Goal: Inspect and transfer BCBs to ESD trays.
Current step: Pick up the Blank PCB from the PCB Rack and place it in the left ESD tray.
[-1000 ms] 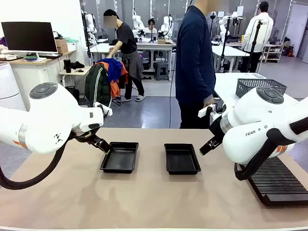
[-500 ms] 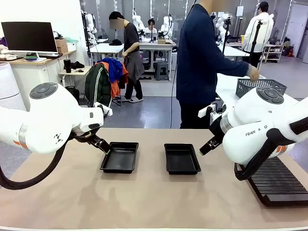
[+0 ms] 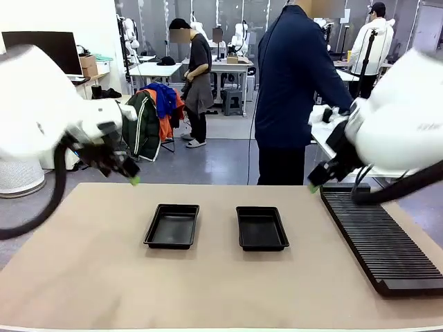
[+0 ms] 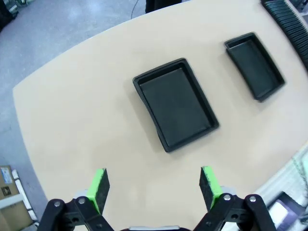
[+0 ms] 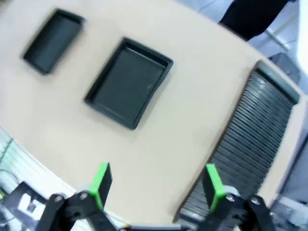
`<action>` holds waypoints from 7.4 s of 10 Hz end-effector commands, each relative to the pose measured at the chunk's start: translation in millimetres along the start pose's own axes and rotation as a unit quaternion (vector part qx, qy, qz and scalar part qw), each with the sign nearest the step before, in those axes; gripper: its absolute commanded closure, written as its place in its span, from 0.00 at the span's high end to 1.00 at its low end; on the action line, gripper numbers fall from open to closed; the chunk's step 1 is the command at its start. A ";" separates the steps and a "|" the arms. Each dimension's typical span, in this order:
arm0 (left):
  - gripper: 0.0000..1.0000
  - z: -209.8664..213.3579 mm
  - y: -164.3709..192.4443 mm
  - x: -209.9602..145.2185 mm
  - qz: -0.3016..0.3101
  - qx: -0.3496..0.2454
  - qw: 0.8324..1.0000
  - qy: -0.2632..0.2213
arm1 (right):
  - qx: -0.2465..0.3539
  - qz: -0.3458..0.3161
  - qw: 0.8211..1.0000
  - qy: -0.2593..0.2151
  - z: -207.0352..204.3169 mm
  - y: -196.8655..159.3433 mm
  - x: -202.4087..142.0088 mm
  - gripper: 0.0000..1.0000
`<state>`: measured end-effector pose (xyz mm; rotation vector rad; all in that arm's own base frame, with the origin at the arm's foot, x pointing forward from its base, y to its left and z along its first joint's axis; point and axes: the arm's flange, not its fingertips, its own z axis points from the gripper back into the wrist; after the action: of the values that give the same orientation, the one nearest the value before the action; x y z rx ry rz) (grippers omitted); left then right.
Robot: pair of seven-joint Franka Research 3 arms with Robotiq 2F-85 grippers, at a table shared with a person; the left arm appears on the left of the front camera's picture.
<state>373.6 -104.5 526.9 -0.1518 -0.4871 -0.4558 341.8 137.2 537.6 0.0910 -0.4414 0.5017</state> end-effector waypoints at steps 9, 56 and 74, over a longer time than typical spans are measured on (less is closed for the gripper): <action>1.00 189.1 53.6 -2.6 0.167 -0.117 0.979 0.017 | 0.189 -0.202 0.957 0.086 182.5 -136.0 -6.0 1.00; 1.00 270.9 47.2 -28.4 0.210 -0.058 0.975 -0.038 | 0.140 -0.259 0.956 -0.010 260.5 -228.6 -50.2 1.00; 1.00 270.9 47.2 -28.4 0.210 -0.058 0.975 -0.038 | 0.140 -0.259 0.956 -0.010 260.5 -228.6 -50.2 1.00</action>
<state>261.7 16.3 748.9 -0.3779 -0.4861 -0.0617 312.9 -134.4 756.1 0.4718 -0.3421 0.0417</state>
